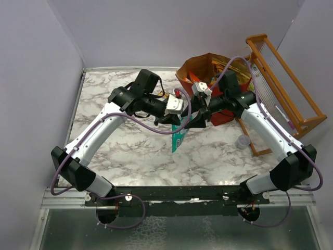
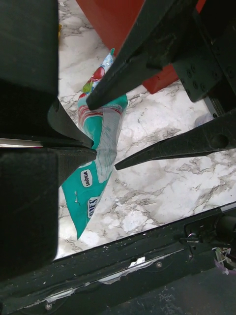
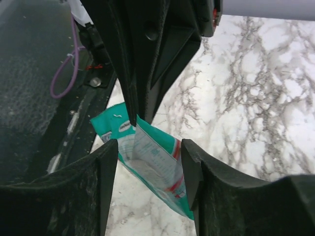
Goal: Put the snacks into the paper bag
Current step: Place the snack in the paper bag.
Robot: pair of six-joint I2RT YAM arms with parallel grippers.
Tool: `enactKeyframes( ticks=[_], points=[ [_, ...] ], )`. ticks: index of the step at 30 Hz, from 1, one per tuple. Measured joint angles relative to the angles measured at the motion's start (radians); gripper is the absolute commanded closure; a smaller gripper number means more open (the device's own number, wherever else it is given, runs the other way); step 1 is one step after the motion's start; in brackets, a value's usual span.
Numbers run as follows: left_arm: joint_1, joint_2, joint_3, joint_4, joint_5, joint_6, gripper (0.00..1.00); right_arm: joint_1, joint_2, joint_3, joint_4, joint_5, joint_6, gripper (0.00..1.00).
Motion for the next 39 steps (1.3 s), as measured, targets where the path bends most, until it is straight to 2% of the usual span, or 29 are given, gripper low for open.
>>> enactKeyframes(
  ticks=[2,6,10,15,17,21,28,34,39],
  points=[
    [0.0,0.003,0.0,-0.001,0.0,0.003,1.0,0.004,0.0,-0.007,0.0,-0.013,-0.003,0.55],
    [0.0,0.008,0.0,-0.014,0.0,0.006,1.0,0.006,0.004,-0.037,0.001,-0.022,-0.015,0.59],
    [-0.001,0.009,0.0,-0.026,0.0,0.007,1.0,0.006,0.014,-0.061,0.002,-0.028,-0.024,0.68],
    [-0.002,0.01,0.0,-0.029,0.0,0.013,1.0,0.006,0.014,-0.068,0.004,-0.038,-0.024,0.87],
    [-0.002,0.01,0.0,-0.029,-0.001,0.014,1.0,0.006,0.014,-0.07,0.008,-0.039,-0.02,0.97],
    [-0.002,0.009,0.0,-0.029,-0.007,0.016,1.0,0.006,0.012,-0.088,0.04,-0.041,0.003,0.99],
    [-0.001,0.007,-0.001,-0.018,-0.012,0.014,0.7,0.006,-0.036,-0.132,0.084,0.02,0.046,0.99],
    [0.052,-0.024,-0.001,0.003,-0.012,0.013,0.58,0.0,-0.095,-0.152,0.085,0.117,0.085,0.99],
    [0.15,-0.074,0.011,0.008,-0.012,0.008,0.47,-0.064,-0.186,-0.155,0.102,0.157,0.132,0.99]
  ],
)
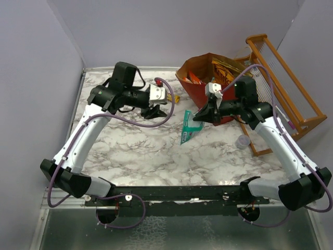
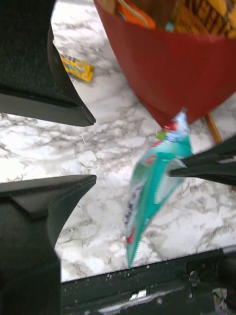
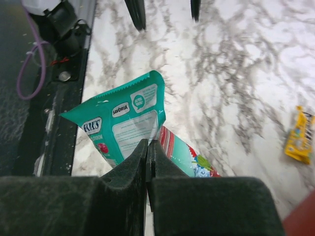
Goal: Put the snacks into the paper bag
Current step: Place the snack in the paper bag.
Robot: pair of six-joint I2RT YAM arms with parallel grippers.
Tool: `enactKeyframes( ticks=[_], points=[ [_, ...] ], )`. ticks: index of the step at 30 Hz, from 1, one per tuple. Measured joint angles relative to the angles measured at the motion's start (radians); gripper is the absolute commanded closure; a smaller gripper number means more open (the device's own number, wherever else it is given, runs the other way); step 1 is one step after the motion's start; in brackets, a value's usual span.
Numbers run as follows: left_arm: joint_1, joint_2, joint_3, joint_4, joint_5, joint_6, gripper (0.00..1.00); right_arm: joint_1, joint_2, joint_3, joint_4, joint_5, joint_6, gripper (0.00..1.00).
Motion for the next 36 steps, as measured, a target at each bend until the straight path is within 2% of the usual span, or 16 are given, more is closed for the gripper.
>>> enactKeyframes(
  ticks=[7,16,28,31,36],
  points=[
    [0.132,-0.082,-0.001,0.024,-0.032,-0.034,0.37,-0.1,-0.065,0.068,0.01,0.111,0.086,0.99],
    [0.165,-0.13,-0.071,0.076,-0.138,-0.076,0.3,-0.108,-0.044,0.285,0.016,0.342,0.184,0.99],
    [0.178,-0.145,-0.103,0.113,-0.225,-0.09,0.29,-0.108,0.099,0.457,0.14,0.606,0.237,0.99],
    [0.181,-0.158,-0.118,0.115,-0.229,-0.09,0.25,-0.108,0.14,0.468,0.179,0.637,0.243,0.99],
    [0.187,-0.172,-0.132,0.118,-0.231,-0.09,0.24,-0.108,0.23,0.502,0.242,0.668,0.25,0.99]
  ],
)
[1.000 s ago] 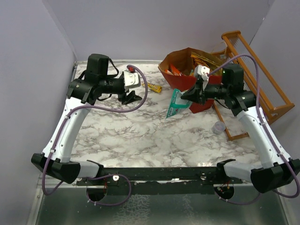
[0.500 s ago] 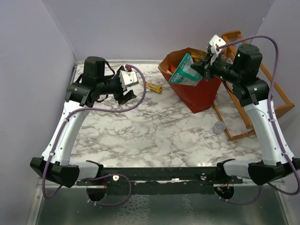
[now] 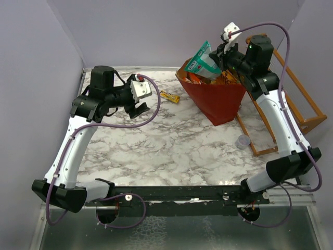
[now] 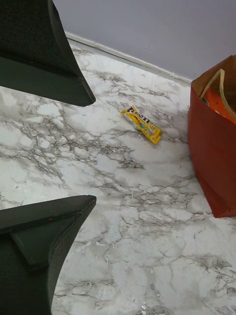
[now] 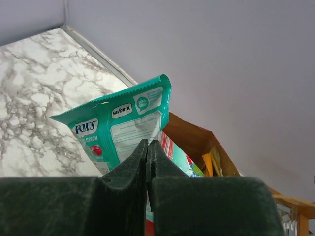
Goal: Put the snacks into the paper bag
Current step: Place the snack in the paper bag.
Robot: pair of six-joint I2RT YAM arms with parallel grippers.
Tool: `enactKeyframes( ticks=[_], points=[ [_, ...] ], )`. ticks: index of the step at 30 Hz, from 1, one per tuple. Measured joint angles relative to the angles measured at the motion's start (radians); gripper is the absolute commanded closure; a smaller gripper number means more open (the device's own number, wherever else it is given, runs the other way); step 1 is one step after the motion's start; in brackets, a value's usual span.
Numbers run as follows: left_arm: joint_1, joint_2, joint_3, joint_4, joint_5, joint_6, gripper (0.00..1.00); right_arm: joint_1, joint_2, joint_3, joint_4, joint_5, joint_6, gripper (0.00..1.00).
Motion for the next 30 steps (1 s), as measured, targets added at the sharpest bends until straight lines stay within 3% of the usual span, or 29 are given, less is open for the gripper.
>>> enactKeyframes(
  ticks=[14,30],
  points=[
    [0.006,-0.009,-0.024,0.011,0.001,0.0,0.24,0.0,0.185,0.059,0.084,0.155,0.004,0.99],
    [0.006,-0.009,-0.026,0.01,0.001,0.001,0.24,0.019,0.179,-0.056,0.052,0.452,-0.098,0.99]
  ],
)
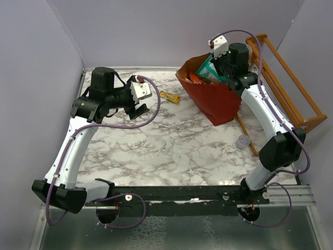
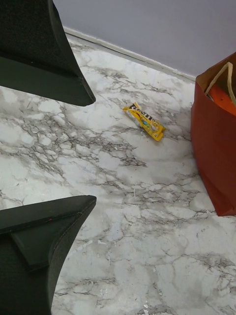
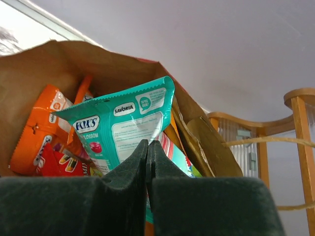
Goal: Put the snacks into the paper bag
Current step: Place the snack in the paper bag.
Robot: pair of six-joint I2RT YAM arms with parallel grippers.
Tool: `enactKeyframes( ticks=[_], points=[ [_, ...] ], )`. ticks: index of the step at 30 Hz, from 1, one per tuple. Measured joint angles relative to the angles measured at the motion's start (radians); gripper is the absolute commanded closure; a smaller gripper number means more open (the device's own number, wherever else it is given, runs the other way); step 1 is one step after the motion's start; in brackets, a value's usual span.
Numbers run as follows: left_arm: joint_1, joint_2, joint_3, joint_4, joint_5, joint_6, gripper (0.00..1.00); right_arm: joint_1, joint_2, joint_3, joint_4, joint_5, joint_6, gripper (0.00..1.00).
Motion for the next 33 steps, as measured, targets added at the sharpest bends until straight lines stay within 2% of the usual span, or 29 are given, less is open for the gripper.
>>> enactKeyframes(
  ticks=[5,11,15,23,33],
  points=[
    [0.0,0.0,-0.017,0.002,0.0,0.0,0.24,0.016,0.011,-0.013,-0.006,0.068,-0.028,0.99],
    [0.0,0.0,-0.03,0.004,0.001,0.0,0.23,0.022,0.048,-0.012,-0.03,0.072,-0.024,0.96],
    [0.0,0.0,-0.03,0.006,0.001,0.0,0.23,0.022,0.089,0.004,-0.067,0.068,-0.014,0.86],
    [0.0,0.0,-0.061,0.023,0.002,-0.011,0.23,0.022,0.119,0.039,-0.12,0.064,0.0,0.59],
    [0.0,0.0,-0.121,0.086,-0.002,-0.052,0.23,0.022,0.113,0.071,-0.129,0.037,0.0,0.4]
  ],
)
